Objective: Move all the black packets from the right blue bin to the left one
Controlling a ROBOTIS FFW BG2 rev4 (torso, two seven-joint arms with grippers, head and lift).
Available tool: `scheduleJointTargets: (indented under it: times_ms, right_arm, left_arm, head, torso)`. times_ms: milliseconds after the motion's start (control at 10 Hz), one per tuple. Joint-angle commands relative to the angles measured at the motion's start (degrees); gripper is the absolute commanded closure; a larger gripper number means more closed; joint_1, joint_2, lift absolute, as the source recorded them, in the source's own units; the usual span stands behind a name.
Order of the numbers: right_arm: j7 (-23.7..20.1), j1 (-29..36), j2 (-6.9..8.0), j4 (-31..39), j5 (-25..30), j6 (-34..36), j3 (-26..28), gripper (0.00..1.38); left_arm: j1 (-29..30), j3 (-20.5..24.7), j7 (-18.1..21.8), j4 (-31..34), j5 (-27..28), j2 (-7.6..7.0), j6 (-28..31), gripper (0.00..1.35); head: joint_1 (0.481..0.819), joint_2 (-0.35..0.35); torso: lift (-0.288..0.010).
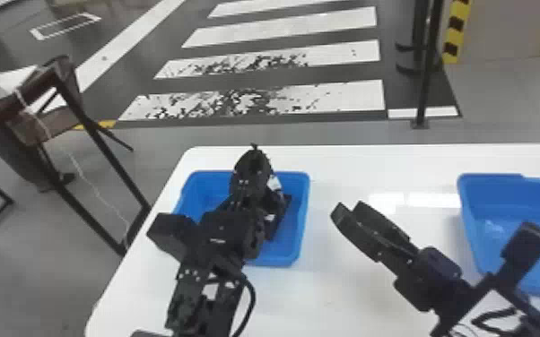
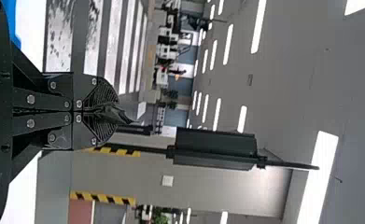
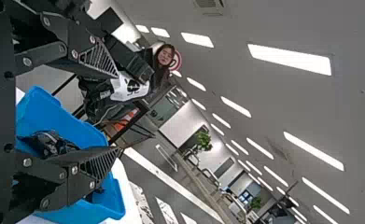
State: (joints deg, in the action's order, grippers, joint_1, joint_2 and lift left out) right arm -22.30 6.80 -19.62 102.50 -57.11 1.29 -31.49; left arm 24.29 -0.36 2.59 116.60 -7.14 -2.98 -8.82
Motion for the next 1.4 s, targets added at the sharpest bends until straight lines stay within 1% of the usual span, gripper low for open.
scheduleJointTargets:
  times_ms: [0, 100, 200, 300, 400, 500, 600, 700, 800, 900, 1000, 1100, 1200, 1300]
  right_arm:
    - [-0.1, 0.4, 0.11, -0.5, -0.9, -1.6, 0.2, 0.23]
    - [-0.1, 0.9, 0.29, -0.3, -0.9, -1.9, 1.2, 0.26]
    - [-0.2, 1.8, 0.55, -0.1, -0.8, -2.0, 2.6, 0.26]
    - [-0.2, 3.3, 0.73, 0.9, -0.2, -2.0, 4.7, 0.26]
    - [-0.3, 5.0, 1.08, 1.9, -0.5, -2.6, 6.9, 0.26]
    - [-0.1, 6.7, 1.60, 3.7, 1.0, -2.6, 9.9, 0.26]
    - [1.7, 9.1, 2.13, 6.4, 4.3, -2.4, 13.3, 0.26]
    - [5.5, 13.2, 2.22, 10.8, 5.9, -2.4, 15.3, 0.26]
    - [7.3, 16.4, 2.48, 13.4, 7.7, -2.4, 17.7, 0.26]
    - [9.0, 20.6, 3.10, 17.5, 11.3, -2.3, 21.3, 0.26]
    - [11.2, 25.1, 4.42, 23.8, 17.7, 0.3, 26.7, 0.26]
    - [13.0, 28.4, 5.82, 28.3, 24.0, 3.2, 31.6, 0.26]
    - [14.7, 30.7, 6.70, 31.0, 27.6, 5.0, 34.7, 0.26]
    - [15.8, 31.7, 7.49, 32.0, 30.1, 5.6, 36.7, 0.26]
  left_arm:
    - [-6.9, 5.6, -1.2, -10.5, 7.6, 1.05, -4.8, 1.21]
    - [-9.5, 7.4, -2.7, -16.3, 10.0, 1.05, -6.7, 1.21]
    - [-10.5, 8.2, -4.2, -20.1, 9.1, 1.05, -8.5, 1.02]
    - [-10.0, 8.6, -4.2, -20.1, 8.1, 1.23, -10.2, 0.44]
    - [-9.8, 7.9, -4.1, -20.1, 7.9, 1.05, -12.3, 0.04]
    - [-9.8, 6.1, -4.1, -20.1, 6.5, 0.35, -14.1, 0.08]
    - [-9.3, 4.2, -4.1, -20.1, 3.7, 0.00, -17.6, 0.14]
    - [-8.3, 2.9, -4.1, -19.8, 1.3, -0.18, -21.6, 0.15]
    - [-6.3, 2.2, -3.3, -18.2, -0.6, -0.18, -24.0, 0.15]
    - [-3.8, 2.4, -0.7, -15.1, -1.4, 0.17, -24.1, 0.14]
    - [0.5, 2.3, 0.0, -9.2, -0.9, 0.44, -22.0, 0.12]
    - [6.4, 2.2, -0.4, -0.2, 0.7, 1.05, -15.9, 0.10]
    - [11.1, 1.0, -1.2, 6.5, 1.2, 1.23, -9.9, 0.10]
    - [14.5, -1.1, -3.7, 10.3, 2.1, 0.96, -6.1, 0.10]
  head:
    - [0.695, 0.314]
    - [0.695, 0.343]
    - [0.695, 0.350]
    - [0.695, 0.350]
    - [0.695, 0.350]
    - [0.695, 0.350]
    - [0.695, 0.326]
    - [0.695, 0.305]
    - [0.695, 0.264]
    - [0.695, 0.240]
    - [0.695, 0.209]
    - [0.695, 0.171]
    - [0.695, 0.145]
    - [0.695, 0.089]
  torso:
    - [-0.140]
    - [-0.140]
    - [-0.140]
    - [-0.140]
    - [-0.140]
    - [-0.140]
    - [-0.140]
    - [-0.140]
    - [-0.140]
    - [-0.140]
    - [-0.140]
    - [-0.140]
    - [-0.140]
    - [-0.140]
